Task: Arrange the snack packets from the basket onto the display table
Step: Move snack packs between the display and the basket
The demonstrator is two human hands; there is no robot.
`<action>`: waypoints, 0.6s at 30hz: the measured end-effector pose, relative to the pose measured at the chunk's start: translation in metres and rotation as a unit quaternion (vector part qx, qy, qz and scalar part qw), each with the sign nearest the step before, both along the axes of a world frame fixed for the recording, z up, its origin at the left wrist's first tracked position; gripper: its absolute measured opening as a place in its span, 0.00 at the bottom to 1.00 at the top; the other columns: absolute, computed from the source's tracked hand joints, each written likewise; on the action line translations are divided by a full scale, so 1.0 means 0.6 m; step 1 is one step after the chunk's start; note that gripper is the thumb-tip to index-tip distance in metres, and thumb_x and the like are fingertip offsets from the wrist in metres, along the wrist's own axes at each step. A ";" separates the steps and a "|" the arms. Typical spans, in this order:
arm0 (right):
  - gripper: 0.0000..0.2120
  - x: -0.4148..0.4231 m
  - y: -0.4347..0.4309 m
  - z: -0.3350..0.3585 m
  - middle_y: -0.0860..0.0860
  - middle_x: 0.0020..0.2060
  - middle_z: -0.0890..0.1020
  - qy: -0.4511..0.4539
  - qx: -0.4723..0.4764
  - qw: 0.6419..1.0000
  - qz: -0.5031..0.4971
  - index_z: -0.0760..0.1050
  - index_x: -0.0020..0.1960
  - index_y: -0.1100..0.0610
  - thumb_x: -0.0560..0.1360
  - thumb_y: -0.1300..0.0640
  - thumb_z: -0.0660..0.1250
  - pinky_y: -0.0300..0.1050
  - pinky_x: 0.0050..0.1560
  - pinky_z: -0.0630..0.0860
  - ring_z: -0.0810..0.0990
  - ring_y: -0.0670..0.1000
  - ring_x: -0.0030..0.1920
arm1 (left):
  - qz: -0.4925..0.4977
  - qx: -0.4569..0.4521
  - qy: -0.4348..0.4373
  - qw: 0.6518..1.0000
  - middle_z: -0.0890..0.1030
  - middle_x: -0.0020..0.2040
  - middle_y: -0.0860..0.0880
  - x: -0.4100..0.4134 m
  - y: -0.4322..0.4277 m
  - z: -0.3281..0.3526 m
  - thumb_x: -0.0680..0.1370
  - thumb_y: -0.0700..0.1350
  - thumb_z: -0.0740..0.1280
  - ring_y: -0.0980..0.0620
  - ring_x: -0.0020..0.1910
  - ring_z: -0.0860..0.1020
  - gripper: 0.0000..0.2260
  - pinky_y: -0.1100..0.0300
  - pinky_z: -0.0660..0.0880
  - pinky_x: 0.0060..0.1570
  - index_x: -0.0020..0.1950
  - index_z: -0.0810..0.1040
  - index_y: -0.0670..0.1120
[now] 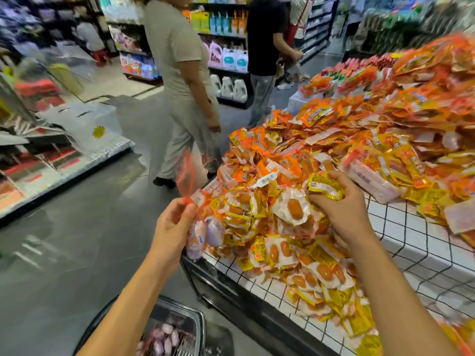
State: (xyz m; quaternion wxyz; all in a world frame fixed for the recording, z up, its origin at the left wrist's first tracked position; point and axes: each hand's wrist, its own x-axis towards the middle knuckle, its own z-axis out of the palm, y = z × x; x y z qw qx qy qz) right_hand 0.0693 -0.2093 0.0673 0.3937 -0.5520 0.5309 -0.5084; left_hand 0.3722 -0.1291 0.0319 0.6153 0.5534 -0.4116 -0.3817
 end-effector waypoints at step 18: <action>0.23 0.212 0.142 -0.074 0.42 0.45 0.80 0.014 0.080 0.951 0.299 0.74 0.56 0.49 0.69 0.69 0.75 0.25 0.39 0.72 0.79 0.31 0.39 | 0.250 0.084 -0.044 0.964 0.76 0.36 0.56 0.085 0.297 -0.107 0.81 0.43 0.65 0.57 0.37 0.72 0.05 0.68 0.71 0.38 0.45 0.76 0.48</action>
